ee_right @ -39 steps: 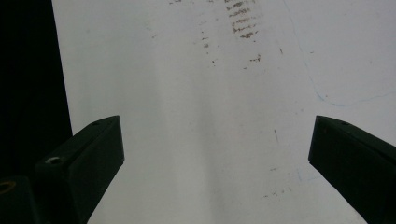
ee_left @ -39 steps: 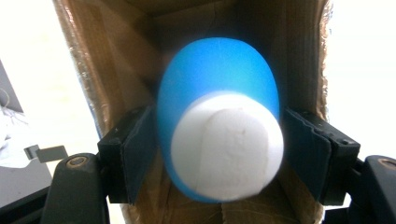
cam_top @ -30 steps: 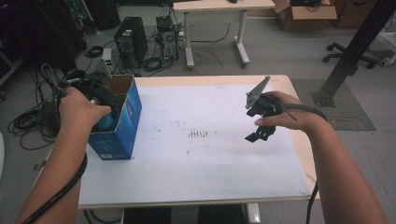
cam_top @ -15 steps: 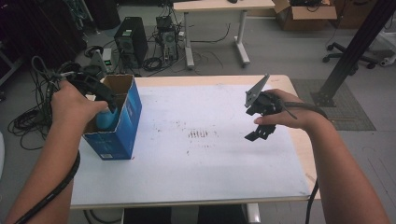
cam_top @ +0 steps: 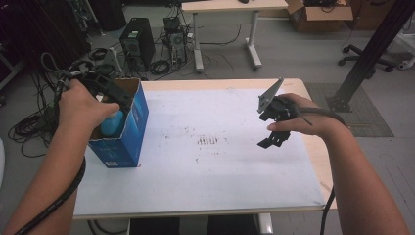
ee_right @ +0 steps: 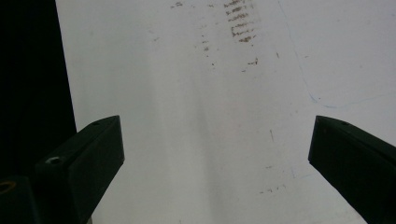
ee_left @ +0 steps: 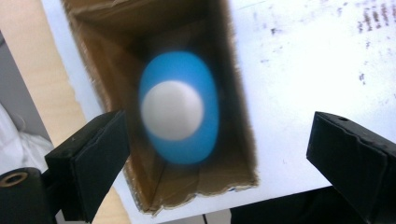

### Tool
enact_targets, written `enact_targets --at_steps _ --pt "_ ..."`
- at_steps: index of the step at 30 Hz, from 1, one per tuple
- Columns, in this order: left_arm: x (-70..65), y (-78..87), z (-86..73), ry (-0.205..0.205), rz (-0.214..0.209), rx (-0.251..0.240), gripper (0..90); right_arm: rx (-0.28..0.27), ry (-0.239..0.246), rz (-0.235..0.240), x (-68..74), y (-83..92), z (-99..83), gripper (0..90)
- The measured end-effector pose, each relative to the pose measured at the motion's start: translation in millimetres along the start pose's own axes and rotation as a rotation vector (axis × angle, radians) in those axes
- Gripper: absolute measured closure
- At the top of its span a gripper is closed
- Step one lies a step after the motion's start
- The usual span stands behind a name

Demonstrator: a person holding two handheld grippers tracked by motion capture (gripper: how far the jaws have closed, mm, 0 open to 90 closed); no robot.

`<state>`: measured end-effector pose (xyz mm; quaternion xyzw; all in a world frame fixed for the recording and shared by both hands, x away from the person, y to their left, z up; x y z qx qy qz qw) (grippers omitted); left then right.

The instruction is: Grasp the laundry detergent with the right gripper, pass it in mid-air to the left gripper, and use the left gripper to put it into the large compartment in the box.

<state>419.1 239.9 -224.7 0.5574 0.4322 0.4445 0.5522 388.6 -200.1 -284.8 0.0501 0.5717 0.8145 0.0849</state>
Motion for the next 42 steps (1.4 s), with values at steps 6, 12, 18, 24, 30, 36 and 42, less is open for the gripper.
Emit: enact_targets --at_steps 6,12,18,24,30,36,42 --pt "-14.8 9.6 2.3 -0.05 0.017 -0.012 5.1 0.001 -0.004 -0.004 0.5 2.1 -3.8 3.4" --pt "-37.1 21.1 5.1 -0.199 0.075 -0.056 3.2 0.003 -0.012 -0.006 0.3 4.3 -8.6 3.5" --pt "-73.1 24.0 7.4 -0.435 0.109 -0.061 3.3 0.013 -0.009 -0.018 -0.8 8.6 -9.3 3.5" --pt "-100.8 22.4 7.8 -0.59 0.129 -0.038 3.1 0.025 0.001 -0.028 -1.8 11.8 -7.9 3.5" --pt "-129.0 20.3 5.7 -0.788 0.077 -0.005 2.5 0.035 0.019 -0.021 -1.8 14.3 -4.3 3.5" --pt "-145.7 22.0 1.1 -0.95 0.054 0.003 0.3 0.039 0.041 -0.011 -2.1 15.1 0.1 3.6" --pt "-161.7 24.7 -4.6 -1.075 0.027 -0.004 0.2 0.051 0.06 -0.01 -2.3 17.7 5.8 3.6"
Point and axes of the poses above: each handheld gripper's, and its own axes: y roughly backward along the jaws, z roughly out of its top, x roughly to its left, the point moved 1 cm from there along -y, roughly forward along the jaws, and after that the axes turned 5 degrees about x, right-handed, at the moved point
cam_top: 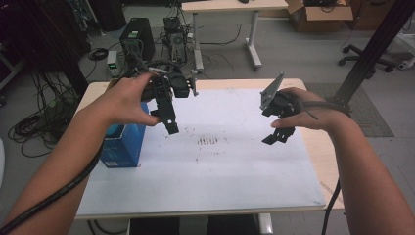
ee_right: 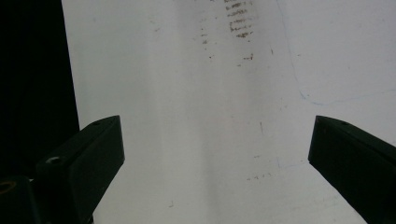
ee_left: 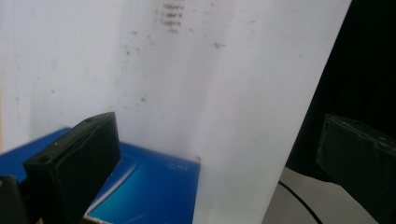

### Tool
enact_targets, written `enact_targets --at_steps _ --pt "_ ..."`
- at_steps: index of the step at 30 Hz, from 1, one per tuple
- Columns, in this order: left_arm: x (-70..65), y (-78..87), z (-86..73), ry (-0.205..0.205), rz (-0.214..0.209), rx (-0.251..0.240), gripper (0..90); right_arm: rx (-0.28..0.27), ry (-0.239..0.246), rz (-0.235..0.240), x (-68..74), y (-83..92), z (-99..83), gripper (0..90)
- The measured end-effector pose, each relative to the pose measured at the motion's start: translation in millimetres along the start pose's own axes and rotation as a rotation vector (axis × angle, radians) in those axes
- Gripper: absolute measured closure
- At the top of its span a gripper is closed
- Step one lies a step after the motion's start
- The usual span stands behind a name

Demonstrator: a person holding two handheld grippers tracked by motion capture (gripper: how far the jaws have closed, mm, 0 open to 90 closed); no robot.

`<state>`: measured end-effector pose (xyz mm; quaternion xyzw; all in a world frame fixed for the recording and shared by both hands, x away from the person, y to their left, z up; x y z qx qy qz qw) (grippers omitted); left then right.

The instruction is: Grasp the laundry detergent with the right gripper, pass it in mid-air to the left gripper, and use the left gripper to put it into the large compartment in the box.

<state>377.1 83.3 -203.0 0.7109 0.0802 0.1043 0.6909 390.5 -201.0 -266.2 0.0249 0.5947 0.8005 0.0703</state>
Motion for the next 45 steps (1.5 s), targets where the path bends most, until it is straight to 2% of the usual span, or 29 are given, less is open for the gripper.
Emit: enact_targets --at_steps 13,17,24,30,38,45 --pt "-6.8 2.7 11.6 -0.078 0.004 0.015 0.2 0.045 0.027 0.009 4.1 0.5 9.2 3.6" --pt "-7.7 0.2 11.1 -0.104 0.008 0.022 0.2 0.067 0.033 0.014 4.0 1.5 12.0 3.6" --pt "-8.9 -1.8 8.0 -0.14 -0.01 0.023 0.2 0.089 0.03 0.012 5.6 4.2 14.5 3.6" --pt "-7.9 -2.9 7.1 -0.152 -0.02 0.008 0.2 0.106 0.033 0.022 5.7 2.8 14.7 3.7" --pt "-9.1 -7.8 6.9 -0.152 -0.025 0.025 0.2 0.115 0.039 0.021 1.0 1.7 16.3 3.7" --pt "-7.2 -1.3 7.1 -0.153 -0.023 0.022 0.2 0.108 0.047 0.019 0.9 4.0 15.9 3.8"
Point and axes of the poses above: each handheld gripper's, and its own axes: y roughly backward along the jaws, z roughly out of its top, x roughly to its left, the point moved 1 cm from there along -y, roughly forward along the jaws, and after that the axes turned 5 degrees about x, right-handed, at the moved point
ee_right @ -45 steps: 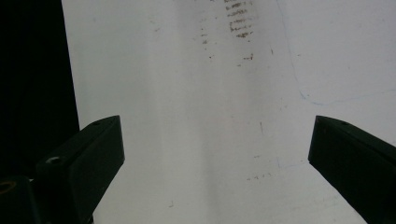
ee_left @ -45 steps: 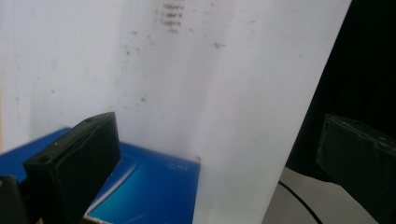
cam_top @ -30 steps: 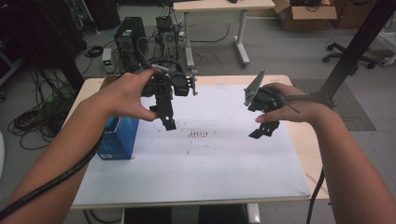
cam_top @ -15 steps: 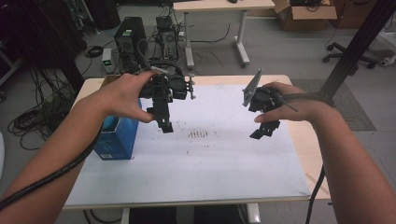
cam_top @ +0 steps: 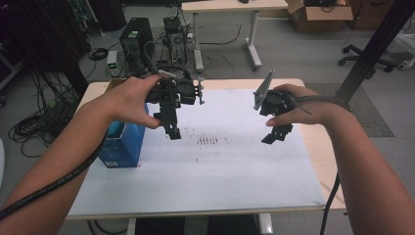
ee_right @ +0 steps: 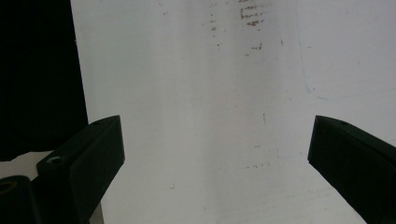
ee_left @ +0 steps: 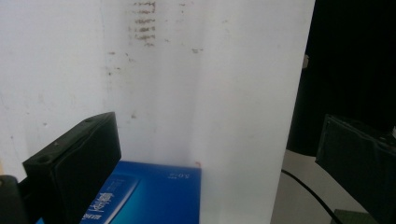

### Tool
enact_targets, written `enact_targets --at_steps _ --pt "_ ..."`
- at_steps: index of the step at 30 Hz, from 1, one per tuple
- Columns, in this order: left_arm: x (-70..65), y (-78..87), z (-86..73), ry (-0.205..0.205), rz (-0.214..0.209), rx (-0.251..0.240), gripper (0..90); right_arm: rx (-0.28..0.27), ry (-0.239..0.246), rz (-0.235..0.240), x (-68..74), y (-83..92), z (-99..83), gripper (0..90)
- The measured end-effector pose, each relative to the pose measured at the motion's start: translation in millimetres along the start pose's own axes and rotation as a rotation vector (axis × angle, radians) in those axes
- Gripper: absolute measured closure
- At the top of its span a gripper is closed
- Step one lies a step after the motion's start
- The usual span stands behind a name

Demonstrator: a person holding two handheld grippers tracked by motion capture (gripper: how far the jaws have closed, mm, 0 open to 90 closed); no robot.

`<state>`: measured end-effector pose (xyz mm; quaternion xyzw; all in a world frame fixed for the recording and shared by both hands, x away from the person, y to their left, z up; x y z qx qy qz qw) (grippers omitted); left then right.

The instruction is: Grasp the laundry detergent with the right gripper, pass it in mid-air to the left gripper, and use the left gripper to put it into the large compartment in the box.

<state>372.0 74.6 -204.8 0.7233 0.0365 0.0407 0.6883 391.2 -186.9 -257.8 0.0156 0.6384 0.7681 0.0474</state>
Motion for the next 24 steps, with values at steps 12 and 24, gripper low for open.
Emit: enact_targets --at_steps 12,24 --pt "0.1 -0.9 -4.4 0.002 -0.002 -0.009 0.2 0.004 -0.011 0.0 1.7 1.3 1.3 3.7" --pt "-0.2 -5.9 -6.9 0.012 -0.017 -0.036 0.2 -0.012 -0.001 -0.001 3.2 0.6 5.4 3.7"
Point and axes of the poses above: each handheld gripper's, and its own axes: y roughly backward along the jaws, z roughly out of its top, x roughly to its left, the point moved 1 cm from there along -y, roughly forward along the jaws, and after that the axes turned 5 degrees about x, right-handed, at the moved point
